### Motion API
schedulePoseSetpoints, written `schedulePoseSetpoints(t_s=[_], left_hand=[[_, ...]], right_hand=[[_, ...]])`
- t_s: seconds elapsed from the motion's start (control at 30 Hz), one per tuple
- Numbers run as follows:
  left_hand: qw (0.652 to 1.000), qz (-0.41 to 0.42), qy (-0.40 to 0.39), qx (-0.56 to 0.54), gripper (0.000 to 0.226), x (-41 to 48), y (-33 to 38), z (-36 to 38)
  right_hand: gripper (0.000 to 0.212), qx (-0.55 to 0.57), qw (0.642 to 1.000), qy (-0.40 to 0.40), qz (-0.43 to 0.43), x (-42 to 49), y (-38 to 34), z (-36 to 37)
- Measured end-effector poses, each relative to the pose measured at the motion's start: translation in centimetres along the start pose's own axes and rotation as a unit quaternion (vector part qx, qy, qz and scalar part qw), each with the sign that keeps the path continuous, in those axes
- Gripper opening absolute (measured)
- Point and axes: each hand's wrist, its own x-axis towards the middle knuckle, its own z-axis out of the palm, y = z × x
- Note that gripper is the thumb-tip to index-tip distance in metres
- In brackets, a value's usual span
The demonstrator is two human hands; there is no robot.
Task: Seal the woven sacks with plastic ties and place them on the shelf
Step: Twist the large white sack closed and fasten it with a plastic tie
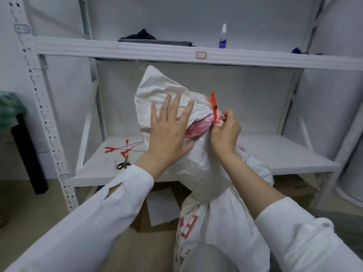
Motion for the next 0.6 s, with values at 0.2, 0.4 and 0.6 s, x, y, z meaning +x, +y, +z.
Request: schedulePoseSetpoints(t_s=[0.2,0.4,0.6], left_hand=[[0.995,0.059,-0.068,-0.028,0.117,5.9,8.2,5.0],[0.993,0.078,-0.077,-0.035,0.122,11.1,15.4,10.4],[0.995,0.068,-0.043,-0.063,0.119,16.2,20.3,16.0]], right_hand=[[0.011,-0.038,0.994,0.099,0.022,8.3,6.2,-4.4],[0.018,-0.04,0.983,0.168,0.056,14.5,12.1,-7.1],[0.018,-0.047,0.982,0.18,-0.016,22.1,16.1,-9.6]])
